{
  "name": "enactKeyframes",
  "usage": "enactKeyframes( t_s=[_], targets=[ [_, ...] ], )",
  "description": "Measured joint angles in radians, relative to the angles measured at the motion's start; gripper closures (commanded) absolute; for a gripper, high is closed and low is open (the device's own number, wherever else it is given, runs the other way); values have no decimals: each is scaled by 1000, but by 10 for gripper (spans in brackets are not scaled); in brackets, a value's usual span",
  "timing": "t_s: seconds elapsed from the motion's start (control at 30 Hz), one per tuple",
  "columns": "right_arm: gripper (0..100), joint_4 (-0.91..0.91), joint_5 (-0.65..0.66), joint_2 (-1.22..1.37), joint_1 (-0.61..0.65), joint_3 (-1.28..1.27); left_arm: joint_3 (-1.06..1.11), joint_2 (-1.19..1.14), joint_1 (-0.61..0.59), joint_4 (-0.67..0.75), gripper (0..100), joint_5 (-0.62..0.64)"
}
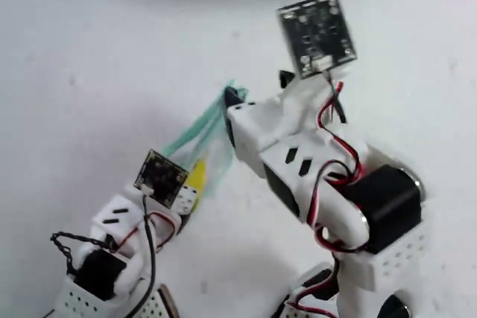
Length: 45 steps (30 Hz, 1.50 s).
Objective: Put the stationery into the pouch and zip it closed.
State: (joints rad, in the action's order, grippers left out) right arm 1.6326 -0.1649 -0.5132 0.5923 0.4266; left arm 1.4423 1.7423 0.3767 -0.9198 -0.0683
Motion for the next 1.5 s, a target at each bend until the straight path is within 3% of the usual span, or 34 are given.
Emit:
enactKeyframes(
  t_s=[0.17, 0.37, 0.57, 0.77, 1.1, 1.5],
  targets=[
    [663, 0, -71, 3, 75, 15, 11, -3, -84, 115, 977, -5],
    [663, -8, -77, 100, 198, 20, 54, -3, -69, 137, 977, -34],
    [664, 26, -117, 233, 199, 23, 72, -3, -20, 138, 977, -87],
    [664, 61, -132, 212, 170, 49, 72, -3, -20, 140, 977, -91],
    [663, 64, -135, 109, 163, -117, 72, -3, -18, 141, 977, -91],
    [664, 14, -178, 210, 192, -92, 72, -3, -20, 141, 977, -86]
  ],
)
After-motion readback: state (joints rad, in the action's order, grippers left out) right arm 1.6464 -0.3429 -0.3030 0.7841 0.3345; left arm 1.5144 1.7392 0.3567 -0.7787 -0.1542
